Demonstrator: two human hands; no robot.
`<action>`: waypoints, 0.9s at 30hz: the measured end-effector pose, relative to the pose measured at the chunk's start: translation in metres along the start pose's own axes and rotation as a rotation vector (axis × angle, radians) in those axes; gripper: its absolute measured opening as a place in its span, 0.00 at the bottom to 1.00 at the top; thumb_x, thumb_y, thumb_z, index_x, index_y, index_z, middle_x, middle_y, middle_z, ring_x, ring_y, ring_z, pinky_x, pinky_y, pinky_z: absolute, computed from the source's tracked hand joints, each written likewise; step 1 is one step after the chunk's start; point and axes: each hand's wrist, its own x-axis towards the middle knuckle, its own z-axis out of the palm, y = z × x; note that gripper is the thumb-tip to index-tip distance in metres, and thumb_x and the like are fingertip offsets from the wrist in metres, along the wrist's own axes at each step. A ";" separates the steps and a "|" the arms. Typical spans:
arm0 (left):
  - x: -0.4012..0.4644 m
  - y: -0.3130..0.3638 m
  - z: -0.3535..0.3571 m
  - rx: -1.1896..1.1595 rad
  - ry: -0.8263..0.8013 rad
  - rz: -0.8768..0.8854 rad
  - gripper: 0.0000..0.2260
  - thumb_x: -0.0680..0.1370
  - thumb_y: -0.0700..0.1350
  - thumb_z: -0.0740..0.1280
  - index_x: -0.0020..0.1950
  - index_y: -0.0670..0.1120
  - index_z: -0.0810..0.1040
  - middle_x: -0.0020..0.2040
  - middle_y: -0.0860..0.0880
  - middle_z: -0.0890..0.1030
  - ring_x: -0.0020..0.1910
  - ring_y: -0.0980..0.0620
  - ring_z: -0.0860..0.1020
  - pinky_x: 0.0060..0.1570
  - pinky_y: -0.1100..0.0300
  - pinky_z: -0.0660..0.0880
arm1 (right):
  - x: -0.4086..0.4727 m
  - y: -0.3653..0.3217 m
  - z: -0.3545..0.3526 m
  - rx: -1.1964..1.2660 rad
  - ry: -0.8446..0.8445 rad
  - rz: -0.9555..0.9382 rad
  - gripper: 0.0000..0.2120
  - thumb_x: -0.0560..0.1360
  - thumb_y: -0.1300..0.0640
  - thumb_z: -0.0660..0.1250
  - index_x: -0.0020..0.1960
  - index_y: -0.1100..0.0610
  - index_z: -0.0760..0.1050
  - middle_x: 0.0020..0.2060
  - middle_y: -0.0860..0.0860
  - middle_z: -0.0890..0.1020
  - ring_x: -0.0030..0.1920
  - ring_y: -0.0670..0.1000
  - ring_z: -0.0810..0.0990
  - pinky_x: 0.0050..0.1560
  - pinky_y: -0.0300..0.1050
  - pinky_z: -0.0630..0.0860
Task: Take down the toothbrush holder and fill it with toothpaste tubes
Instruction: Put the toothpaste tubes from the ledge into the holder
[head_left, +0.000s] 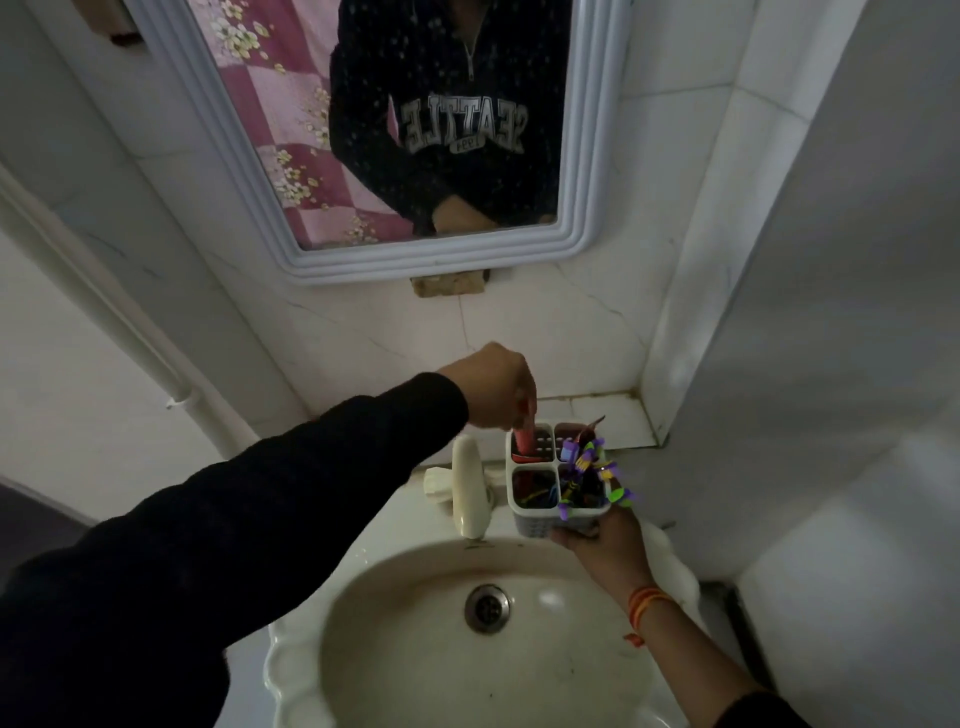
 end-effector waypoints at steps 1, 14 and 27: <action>0.003 0.001 0.008 0.024 -0.021 0.007 0.10 0.74 0.45 0.76 0.55 0.48 0.88 0.49 0.49 0.88 0.49 0.52 0.84 0.54 0.59 0.81 | 0.001 0.001 0.000 0.002 -0.002 0.000 0.33 0.61 0.64 0.81 0.65 0.59 0.77 0.57 0.50 0.83 0.61 0.47 0.79 0.56 0.28 0.73; 0.015 -0.044 0.013 -0.043 -0.028 -0.163 0.10 0.76 0.41 0.74 0.56 0.48 0.88 0.56 0.49 0.87 0.54 0.50 0.84 0.61 0.56 0.79 | 0.004 0.010 0.001 0.020 -0.005 -0.024 0.33 0.60 0.58 0.82 0.63 0.57 0.78 0.56 0.50 0.84 0.61 0.48 0.80 0.58 0.37 0.74; 0.043 -0.137 0.106 0.195 -0.079 -0.373 0.22 0.78 0.38 0.65 0.73 0.45 0.75 0.70 0.42 0.77 0.68 0.41 0.77 0.66 0.49 0.76 | 0.010 0.028 0.005 0.016 0.003 -0.013 0.30 0.61 0.60 0.82 0.62 0.58 0.79 0.52 0.48 0.84 0.57 0.47 0.80 0.47 0.18 0.69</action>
